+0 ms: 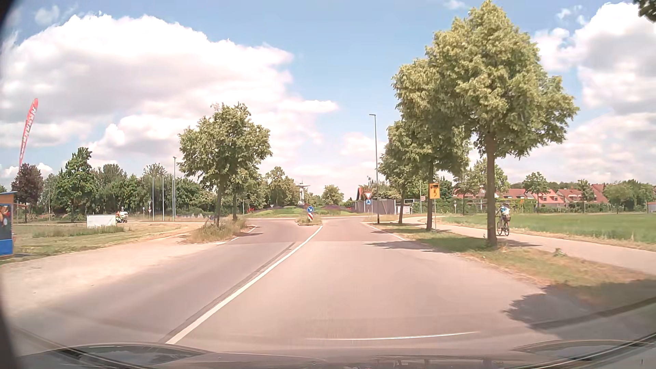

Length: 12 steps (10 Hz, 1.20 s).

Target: Follow the waypoints while adhering to traffic rules and regulations

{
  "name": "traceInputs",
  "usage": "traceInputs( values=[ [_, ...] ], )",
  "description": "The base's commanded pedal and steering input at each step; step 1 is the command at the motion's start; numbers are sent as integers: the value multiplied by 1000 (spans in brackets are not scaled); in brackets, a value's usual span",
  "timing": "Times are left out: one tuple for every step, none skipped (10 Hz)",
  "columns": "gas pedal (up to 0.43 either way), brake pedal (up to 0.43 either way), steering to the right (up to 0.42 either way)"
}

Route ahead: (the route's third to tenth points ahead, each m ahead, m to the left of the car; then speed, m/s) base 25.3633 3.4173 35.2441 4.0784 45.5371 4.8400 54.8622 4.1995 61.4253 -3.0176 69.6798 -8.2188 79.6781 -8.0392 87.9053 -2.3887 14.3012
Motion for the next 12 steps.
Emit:
traceInputs(
  values=[
    [0, 183, -10],
    [0, 183, -10],
    [0, 189, -10],
    [0, 201, -9],
    [0, 207, -8],
    [0, 226, -7],
    [0, 238, -7],
    [0, 244, -7],
    [0, 244, -7],
    [0, 244, -7],
    [0, 250, -7],
    [0, 250, -7]
  ],
)
